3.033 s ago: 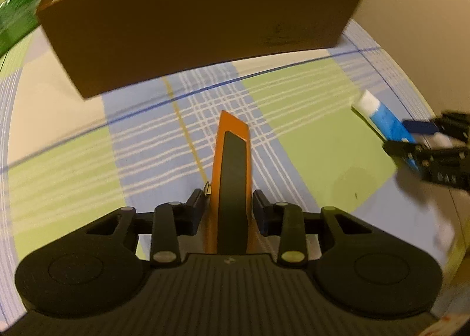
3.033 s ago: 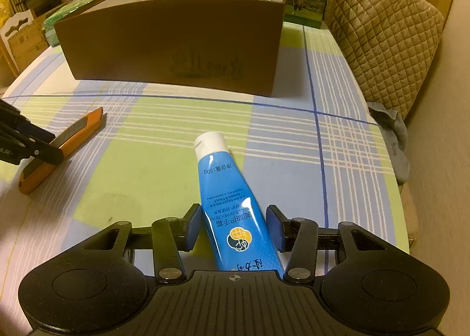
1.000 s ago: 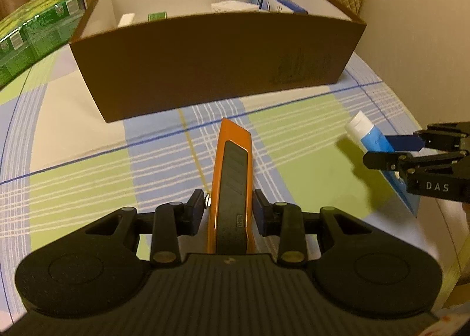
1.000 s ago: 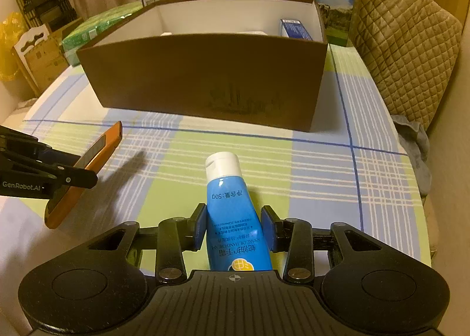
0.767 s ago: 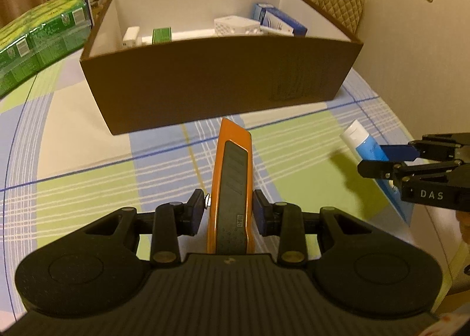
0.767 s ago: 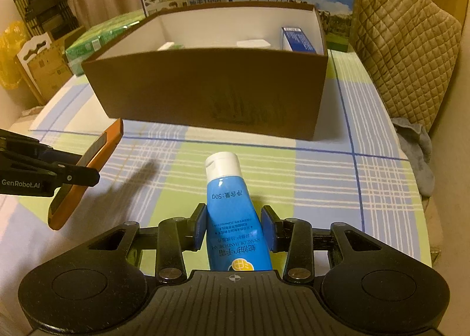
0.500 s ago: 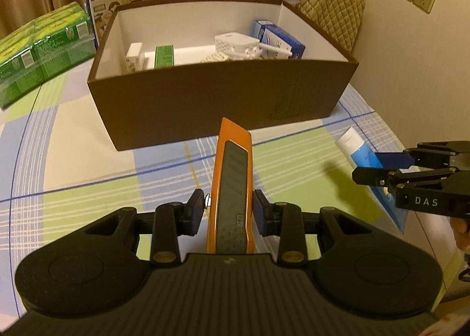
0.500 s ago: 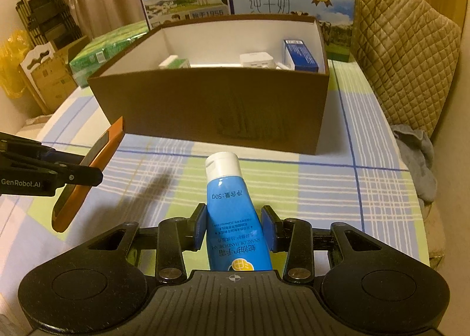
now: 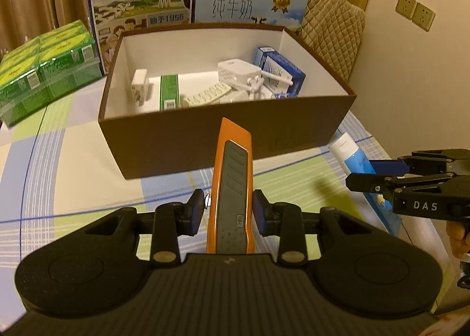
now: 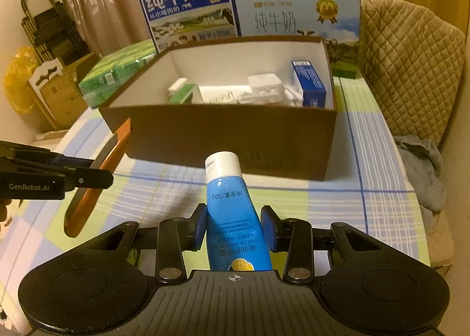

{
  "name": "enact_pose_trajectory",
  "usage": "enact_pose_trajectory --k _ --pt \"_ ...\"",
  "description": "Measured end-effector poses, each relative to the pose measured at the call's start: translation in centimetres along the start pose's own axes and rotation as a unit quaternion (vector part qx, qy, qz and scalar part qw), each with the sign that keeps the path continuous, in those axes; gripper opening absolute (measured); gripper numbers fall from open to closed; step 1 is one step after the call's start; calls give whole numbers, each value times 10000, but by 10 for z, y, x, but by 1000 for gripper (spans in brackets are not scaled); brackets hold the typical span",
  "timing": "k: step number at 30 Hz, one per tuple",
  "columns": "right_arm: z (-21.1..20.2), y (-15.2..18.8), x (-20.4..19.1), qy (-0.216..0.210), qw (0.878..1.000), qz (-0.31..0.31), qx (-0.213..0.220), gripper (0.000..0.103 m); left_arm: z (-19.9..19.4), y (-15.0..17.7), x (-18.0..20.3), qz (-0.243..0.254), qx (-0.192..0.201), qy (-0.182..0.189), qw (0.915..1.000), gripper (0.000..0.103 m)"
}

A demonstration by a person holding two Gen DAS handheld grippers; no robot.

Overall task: Organize rigid objects
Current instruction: 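Lift and carry orange knife and blue tube over the brown box with both tools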

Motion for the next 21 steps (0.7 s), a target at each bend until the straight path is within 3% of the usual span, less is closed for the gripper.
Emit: enact_pose_trajectory --k 10,21 --pt "1 -42 -8 -215 9995 -51 224 36 0 -36 -5 22 223 -50 9997 30" --pt "18 -117 -18 -453 9974 -156 543 36 22 -93 -22 -56 376 -216 9990 30"
Point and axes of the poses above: each gripper's, at about its wrist camera, not at the fingertips, and z roughly the way its jaws point, x to its right, y to its underside, the point moved 8 cm from there along z, roughly the way its jaws point, and after that the axes turned 11 degrees about -y, right-handed, at the moved point
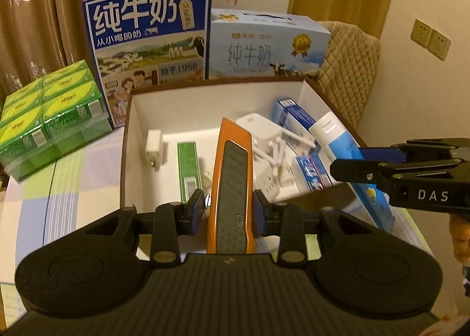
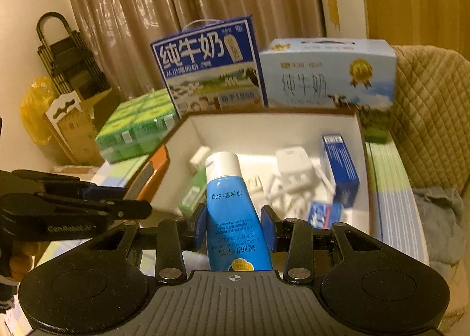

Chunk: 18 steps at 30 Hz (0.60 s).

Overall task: Organize rigid objects
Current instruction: 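Lift and carry orange knife and blue tube over the brown box with both tools, then open left tool dropping knife into box while right tool releases blue tube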

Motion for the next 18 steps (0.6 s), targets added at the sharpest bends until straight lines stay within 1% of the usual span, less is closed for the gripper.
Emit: enact_pose_trajectory --k 6,11,18 --pt "26 -31 9 -81 9998 204 2 36 22 -27 -6 -42 -10 -30 10000 30" --pt "48 -51 18 -143 9991 388 -19 36 44 -43 -12 -12 -52 -78 10000 30" --pt "82 -66 35 -77 9987 469 -157 36 80 -56 -26 8 -199 -235 9995 30"
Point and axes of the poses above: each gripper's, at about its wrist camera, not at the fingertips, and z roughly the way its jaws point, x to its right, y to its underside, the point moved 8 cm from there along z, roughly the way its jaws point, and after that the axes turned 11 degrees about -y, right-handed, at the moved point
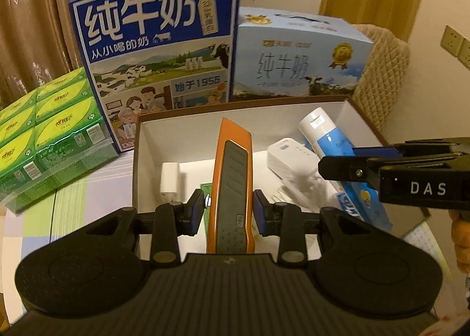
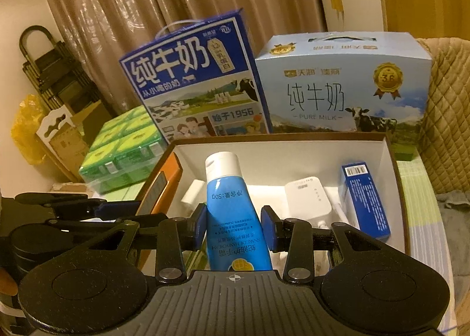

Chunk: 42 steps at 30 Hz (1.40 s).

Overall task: Organize rigid objects
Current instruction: 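Open left tool dropping knife into box while right tool releases blue tube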

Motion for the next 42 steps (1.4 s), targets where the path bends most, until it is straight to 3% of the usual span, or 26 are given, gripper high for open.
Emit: enact_pose_trajectory --k 11,25,30,35,42 --pt "52 -9 27 201 9992 -117 -318 36 46 -11 -15 72 -231 -214 9995 30" --pt "87 -13 49 329 9978 -160 -562 36 99 -5 -16 199 -631 -381 9971 31" --pt "92 -12 54 344 9975 -145 -603 36 105 -8 -16 320 -584 -498 9965 31" --pt "96 -14 56 353 9974 -152 -618 36 105 -13 -10 426 -443 -360 9975 30" --pt "99 -17 54 337 9973 -207 -613 36 102 -19 -9 474 -355 -293 9978 44"
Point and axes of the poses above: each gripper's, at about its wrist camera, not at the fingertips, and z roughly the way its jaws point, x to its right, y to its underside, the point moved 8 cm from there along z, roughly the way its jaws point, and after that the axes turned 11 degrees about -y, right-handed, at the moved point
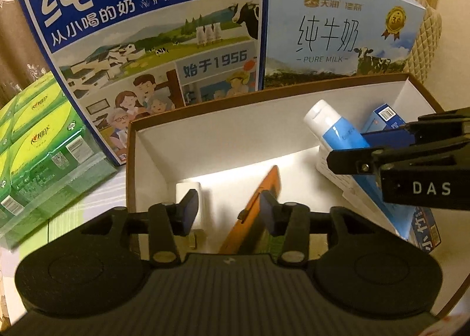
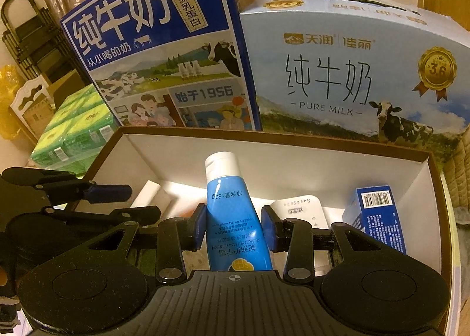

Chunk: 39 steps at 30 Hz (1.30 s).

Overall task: Organize rigid objects
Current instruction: 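Open left tool dropping knife into box while right tool releases blue tube, then withdraw both tools up and away from the brown box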

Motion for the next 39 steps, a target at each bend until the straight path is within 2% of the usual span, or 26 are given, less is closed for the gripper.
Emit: enact_pose_trajectory --k 11,13,15,18,27,34,39 --pt "6 -6 -8 -47 9999 -155 44 37 -6 1 -7 -24 108 36 9999 56" --pt "5 -9 -11 -88 9996 -186 180 38 -8 0 -7 -33 146 48 9999 62" --pt "1 -13 -12 -92 9993 -196 308 46 -9 1 -7 -39 186 39 9998 64" --pt "-4 -15 -12 -89 9991 -225 358 51 -11 1 -8 -48 205 48 9998 64" --pt "-18 -1 -2 80 9996 -193 212 55 -20 4 -9 -153 221 121 9996 65" --pt "-38 10 2 121 9995 -25 288 58 -38 7 -6 -189 278 144 9993 65" --pt "-60 19 -3 174 9991 20 398 59 -61 10 -3 -236 394 158 9988 72"
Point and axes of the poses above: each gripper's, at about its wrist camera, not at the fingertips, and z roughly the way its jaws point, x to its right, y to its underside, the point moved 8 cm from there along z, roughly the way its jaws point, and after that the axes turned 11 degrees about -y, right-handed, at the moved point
